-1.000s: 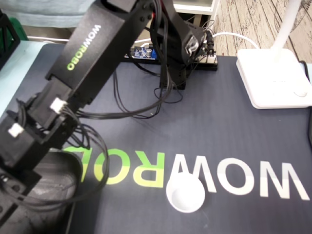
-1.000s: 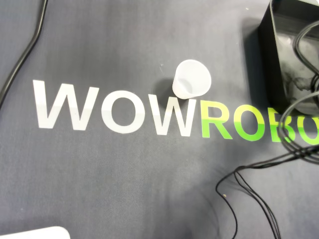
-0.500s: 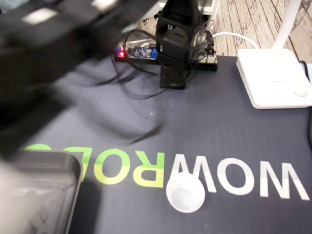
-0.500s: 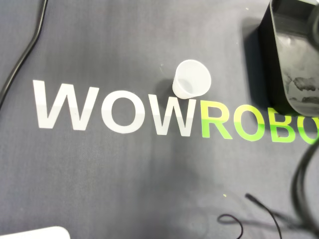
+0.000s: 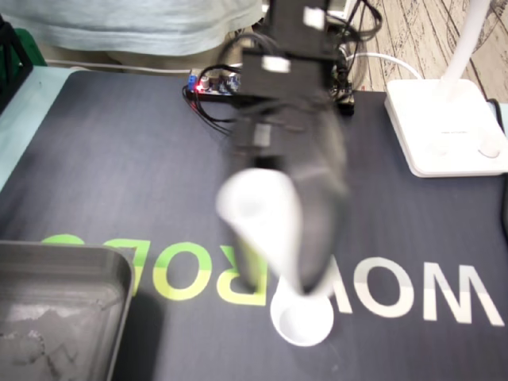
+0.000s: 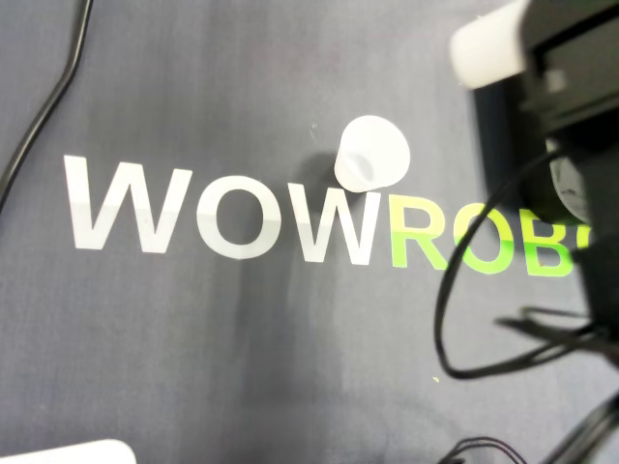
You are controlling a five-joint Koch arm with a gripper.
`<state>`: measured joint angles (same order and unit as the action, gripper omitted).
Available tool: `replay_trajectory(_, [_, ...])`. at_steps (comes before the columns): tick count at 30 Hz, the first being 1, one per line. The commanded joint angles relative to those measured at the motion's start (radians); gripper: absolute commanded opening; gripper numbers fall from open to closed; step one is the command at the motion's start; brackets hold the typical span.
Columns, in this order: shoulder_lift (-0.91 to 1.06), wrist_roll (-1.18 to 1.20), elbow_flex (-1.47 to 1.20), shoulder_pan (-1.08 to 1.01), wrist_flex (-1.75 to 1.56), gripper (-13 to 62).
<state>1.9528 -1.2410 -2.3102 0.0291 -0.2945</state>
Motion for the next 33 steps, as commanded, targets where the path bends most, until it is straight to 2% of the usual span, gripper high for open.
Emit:
replay_trajectory(1, [-0.021,-0.147,0.012,0.028,-0.092,0.4])
replay_trajectory(6, [-0.167,-0.293,-0.031,0.04,-0.245,0.4])
replay_trajectory(12, [-0.272,-0.305,-0.029,0.072,-0.313,0.6])
replay_trajectory(33, [-0.337,-0.305,-0.112,0.071,-0.322,0.8])
